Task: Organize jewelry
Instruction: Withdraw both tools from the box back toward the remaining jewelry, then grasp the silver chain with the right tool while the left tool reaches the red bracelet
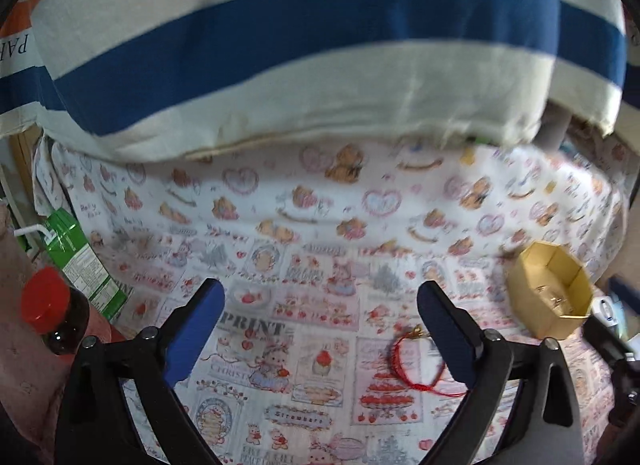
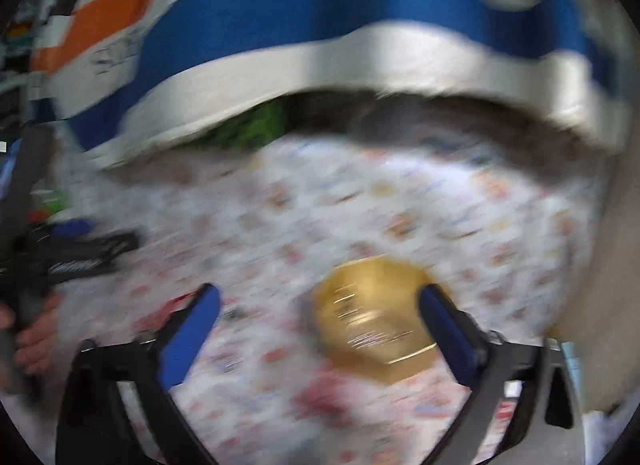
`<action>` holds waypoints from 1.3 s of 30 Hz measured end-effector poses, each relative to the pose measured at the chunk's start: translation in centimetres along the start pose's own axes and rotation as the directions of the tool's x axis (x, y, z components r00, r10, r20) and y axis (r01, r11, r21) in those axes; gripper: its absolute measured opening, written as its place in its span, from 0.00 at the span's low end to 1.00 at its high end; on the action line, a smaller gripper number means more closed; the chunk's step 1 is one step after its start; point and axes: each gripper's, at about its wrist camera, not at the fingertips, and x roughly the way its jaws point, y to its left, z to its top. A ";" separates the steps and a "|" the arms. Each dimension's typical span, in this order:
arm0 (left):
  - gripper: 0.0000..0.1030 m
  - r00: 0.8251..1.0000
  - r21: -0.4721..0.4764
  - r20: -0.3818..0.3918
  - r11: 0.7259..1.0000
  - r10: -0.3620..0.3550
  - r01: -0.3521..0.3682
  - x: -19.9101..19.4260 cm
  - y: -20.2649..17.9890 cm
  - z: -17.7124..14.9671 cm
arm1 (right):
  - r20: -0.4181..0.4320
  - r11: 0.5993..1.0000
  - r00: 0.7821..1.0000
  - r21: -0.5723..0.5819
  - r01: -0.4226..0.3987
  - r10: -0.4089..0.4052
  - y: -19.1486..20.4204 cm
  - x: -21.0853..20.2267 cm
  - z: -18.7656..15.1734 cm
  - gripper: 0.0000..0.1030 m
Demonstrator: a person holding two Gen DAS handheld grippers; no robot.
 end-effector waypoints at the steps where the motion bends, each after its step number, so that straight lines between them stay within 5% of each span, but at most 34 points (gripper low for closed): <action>1: 0.95 1.000 -0.002 0.003 1.000 -0.007 0.007 -0.2 0.0 0.1 | -0.021 0.999 0.999 0.027 -0.027 0.028 0.1 0.3 -0.1 0.79; 4: 0.95 1.000 0.000 -0.001 1.000 0.002 -0.002 -0.2 -0.1 0.1 | -0.104 0.990 0.986 0.072 -0.120 0.127 1.0 1.8 -0.6 0.62; 7: 0.95 1.000 -0.008 0.000 1.000 0.011 -0.011 -0.1 0.2 0.1 | -0.174 0.992 0.977 0.063 -0.111 0.120 2.1 3.4 -1.6 0.39; 15: 0.95 0.999 -0.061 -0.014 0.997 0.047 -0.048 0.0 1.1 0.0 | -0.337 0.992 0.932 0.044 -0.122 0.129 3.5 7.0 -3.3 0.35; 21: 0.95 0.998 -0.065 -0.014 0.996 0.057 -0.058 0.1 1.3 0.0 | -0.338 0.991 0.941 -0.113 -0.072 0.029 5.6 7.6 -3.5 0.34; 23: 0.95 0.998 -0.063 -0.018 0.996 0.059 -0.060 0.3 1.2 -0.1 | -0.329 0.991 0.944 -0.123 -0.059 0.016 5.6 7.8 -3.3 0.24; 25: 0.95 0.998 -0.061 -0.016 0.997 0.055 -0.056 0.5 1.1 -0.2 | -0.323 0.990 0.946 -0.132 -0.055 0.010 5.5 7.9 -3.2 0.23; 28: 0.95 1.000 -0.083 -0.002 0.996 -0.019 0.019 1.1 0.8 -0.3 | -0.312 0.989 0.950 -0.140 -0.037 -0.009 4.8 7.7 -2.8 0.23; 33: 0.95 0.990 -0.034 -0.084 0.993 -0.116 0.113 3.2 -1.2 -0.9 | -0.247 0.998 0.969 -0.057 -0.041 0.026 2.5 5.6 -1.5 0.23; 36: 0.94 0.965 -0.036 -0.193 0.984 -0.178 0.174 4.9 -2.4 -1.8 | -0.188 0.999 0.982 -0.015 -0.041 0.037 1.1 3.7 -0.7 0.23; 39: 0.94 0.964 0.037 -0.230 0.989 -0.133 0.146 5.4 -3.9 -2.4 | -0.152 0.999 0.987 0.000 -0.043 0.043 0.2 2.6 -0.1 0.23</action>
